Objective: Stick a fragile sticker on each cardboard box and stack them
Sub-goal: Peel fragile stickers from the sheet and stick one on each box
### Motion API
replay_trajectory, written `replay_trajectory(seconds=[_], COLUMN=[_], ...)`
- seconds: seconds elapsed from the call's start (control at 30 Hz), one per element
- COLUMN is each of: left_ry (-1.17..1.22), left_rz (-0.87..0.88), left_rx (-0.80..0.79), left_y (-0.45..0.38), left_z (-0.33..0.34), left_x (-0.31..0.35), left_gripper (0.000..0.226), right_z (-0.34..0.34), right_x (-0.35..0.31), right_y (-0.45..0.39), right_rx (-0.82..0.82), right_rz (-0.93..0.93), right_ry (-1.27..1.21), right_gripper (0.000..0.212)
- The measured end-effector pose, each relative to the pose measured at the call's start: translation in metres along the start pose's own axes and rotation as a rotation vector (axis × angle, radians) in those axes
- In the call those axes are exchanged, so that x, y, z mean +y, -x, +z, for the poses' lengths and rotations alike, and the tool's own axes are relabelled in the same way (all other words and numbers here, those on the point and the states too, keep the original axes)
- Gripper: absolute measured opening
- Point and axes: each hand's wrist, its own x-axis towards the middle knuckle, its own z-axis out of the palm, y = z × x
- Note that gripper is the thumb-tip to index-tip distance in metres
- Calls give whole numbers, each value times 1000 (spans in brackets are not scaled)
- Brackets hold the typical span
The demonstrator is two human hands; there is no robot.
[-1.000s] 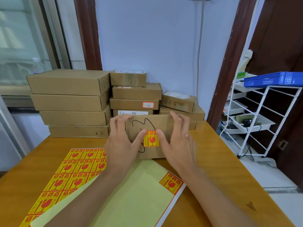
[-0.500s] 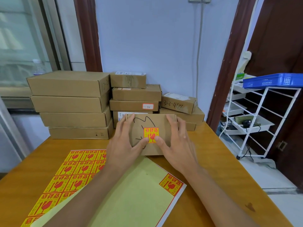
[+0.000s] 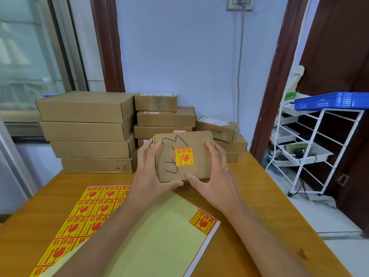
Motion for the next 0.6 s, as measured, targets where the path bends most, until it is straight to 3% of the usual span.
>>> replay_trajectory(seconds=[0.13,0.33,0.4,0.5,0.6], left_ry=[111,202,145,-16,-140], left_rz=[-7,-225,-275,-324,-312], left_rx=[166,270,241,76,34], left_y=[0,0,0,4,6], left_z=[-2,2,6,16,20], left_x=[-1,0,-1,-10,-13], left_gripper=[100,72,65,61,62], right_z=[0,13,17,24,31], right_x=[2,4,8,15,18], right_y=[2,0,0,1,-2], right_rx=[-70,-86,-193,-389,-309], right_rz=[-29,-27,-27,21,-1], right_ry=[-83,-164,-144,-36,128], right_gripper=[109,81,77,86,88])
